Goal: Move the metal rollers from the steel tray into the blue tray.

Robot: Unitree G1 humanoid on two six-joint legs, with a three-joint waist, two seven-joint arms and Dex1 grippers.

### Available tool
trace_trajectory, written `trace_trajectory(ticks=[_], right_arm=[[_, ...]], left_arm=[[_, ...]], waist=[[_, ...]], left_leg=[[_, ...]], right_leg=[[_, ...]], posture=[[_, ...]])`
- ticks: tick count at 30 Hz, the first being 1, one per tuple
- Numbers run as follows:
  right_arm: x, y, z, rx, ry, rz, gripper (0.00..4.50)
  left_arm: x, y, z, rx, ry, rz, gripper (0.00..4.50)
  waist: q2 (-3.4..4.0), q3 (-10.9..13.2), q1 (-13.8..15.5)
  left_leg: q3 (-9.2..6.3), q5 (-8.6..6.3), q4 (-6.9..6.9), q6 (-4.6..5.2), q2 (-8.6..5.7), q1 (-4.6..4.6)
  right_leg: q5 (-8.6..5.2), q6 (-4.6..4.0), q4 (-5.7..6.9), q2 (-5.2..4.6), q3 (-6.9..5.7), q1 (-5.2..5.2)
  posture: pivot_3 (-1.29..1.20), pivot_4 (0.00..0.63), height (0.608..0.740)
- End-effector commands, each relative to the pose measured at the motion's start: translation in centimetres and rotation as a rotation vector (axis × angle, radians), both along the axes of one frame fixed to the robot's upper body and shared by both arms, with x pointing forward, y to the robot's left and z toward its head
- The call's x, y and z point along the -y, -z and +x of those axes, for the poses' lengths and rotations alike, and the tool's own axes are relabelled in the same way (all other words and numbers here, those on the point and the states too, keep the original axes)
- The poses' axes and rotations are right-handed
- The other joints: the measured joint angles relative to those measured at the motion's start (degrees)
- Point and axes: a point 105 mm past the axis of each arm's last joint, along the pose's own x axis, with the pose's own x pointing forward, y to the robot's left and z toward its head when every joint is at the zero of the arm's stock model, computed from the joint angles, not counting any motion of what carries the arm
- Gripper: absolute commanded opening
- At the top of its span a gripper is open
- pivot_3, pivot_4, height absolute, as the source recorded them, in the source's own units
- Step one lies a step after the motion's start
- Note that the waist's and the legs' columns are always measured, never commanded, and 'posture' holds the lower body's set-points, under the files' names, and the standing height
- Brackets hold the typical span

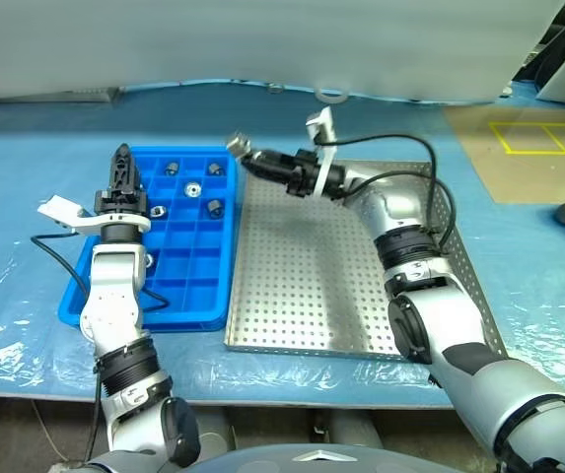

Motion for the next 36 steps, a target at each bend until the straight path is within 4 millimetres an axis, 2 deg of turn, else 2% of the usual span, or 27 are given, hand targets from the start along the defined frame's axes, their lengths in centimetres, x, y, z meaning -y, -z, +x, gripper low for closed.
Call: trace_trajectory(ticks=[1, 4, 8, 11, 16, 21, 25, 28, 34, 36], right_arm=[[-1.0, -1.6, -0.5, 0.126, -0.028, -0.016, 1.68], [-1.7, -0.7, -0.6, 0.154, -0.037, -0.067, 1.68], [-2.1, -0.5, -0.7, 0.161, -0.05, -0.077, 1.68], [-2.2, -0.1, -0.7, 0.167, -0.051, -0.097, 1.68], [-2.4, 1.1, -0.9, 0.173, -0.052, -0.136, 1.68], [-2.8, 0.8, -1.0, 0.155, -0.057, -0.108, 1.68], [-3.0, 0.5, -1.0, 0.158, -0.061, -0.098, 1.68], [-3.0, 0.5, -1.0, 0.159, -0.06, -0.096, 1.68], [-3.0, 0.6, -0.9, 0.159, -0.053, -0.1, 1.68], [-3.1, 0.7, -0.9, 0.161, -0.053, -0.102, 1.68]], left_arm=[[2.6, -0.4, -0.3, -0.005, 0.059, 0.155, 1.72], [3.4, -1.1, -0.4, 0.023, 0.1, 0.119, 1.72], [4.5, -1.0, -0.2, 0.019, 0.143, 0.145, 1.72], [6.0, -1.4, -0.7, 0.05, 0.217, 0.155, 2.27], [7.2, 0.4, -0.2, -0.027, 0.264, 0.147, 3.91], [7.9, 0.8, 0.5, -0.047, 0.288, 0.138, 3.91], [7.8, 0.8, 1.0, -0.054, 0.279, 0.109, 3.91], [7.1, 0.8, 1.2, -0.053, 0.25, 0.075, 3.35], [6.7, 0.4, 0.9, -0.033, 0.233, 0.073, 1.41], [7.0, 0.2, 0.8, -0.026, 0.241, 0.078, 1.35]], waist=[[0.0, 0.0, 0.41], [0.0, 0.0, 0.41], [0.0, 0.0, 0.34], [0.0, 0.0, 0.32], [0.0, 0.0, 0.31], [0.0, 0.0, 0.3], [0.0, 0.0, 0.31], [0.0, 0.0, 0.3], [0.0, 0.0, 0.3], [0.0, 0.0, 0.3]], left_leg=[[0.0, 0.01, 0.0, -0.02, 0.0, 0.01], [0.0, 0.06, 0.01, -0.11, -0.02, 0.03], [-0.03, 0.23, -0.02, -0.4, 0.01, 0.14], [-0.03, 0.24, -0.02, -0.42, 0.01, 0.14], [-0.03, 0.25, -0.02, -0.42, 0.0, 0.13], [-0.03, 0.25, -0.02, -0.43, 0.0, 0.15], [-0.03, 0.26, -0.01, -0.43, 0.0, 0.16], [-0.03, 0.26, -0.01, -0.43, 0.0, 0.16], [-0.04, 0.26, -0.01, -0.42, 0.0, 0.16], [-0.04, 0.26, -0.01, -0.43, 0.0, 0.16]], right_leg=[[0.0, 0.0, 0.01, -0.01, 0.0, 0.01], [0.0, 0.0, 0.02, -0.05, -0.01, 0.06], [0.0, 0.0, 0.11, -0.01, 0.01, 0.06], [0.0, 0.0, 0.11, 0.0, 0.03, 0.06], [0.0, 0.0, 0.09, 0.01, 0.04, 0.06], [0.0, 0.01, 0.12, 0.0, 0.03, 0.07], [0.01, 0.01, 0.13, 0.0, 0.04, 0.08], [0.01, 0.01, 0.12, 0.0, 0.04, 0.08], [0.01, 0.01, 0.13, 0.0, 0.04, 0.09], [0.01, 0.01, 0.13, 0.0, 0.03, 0.09]], posture=[[0.01, 0.15, 0.74], [0.02, 0.15, 0.74], [0.01, 0.15, 0.74], [0.01, 0.15, 0.74], [0.0, 0.15, 0.74], [0.0, 0.15, 0.74], [0.0, 0.15, 0.74], [0.0, 0.15, 0.74], [0.0, 0.15, 0.74], [0.0, 0.15, 0.74]])
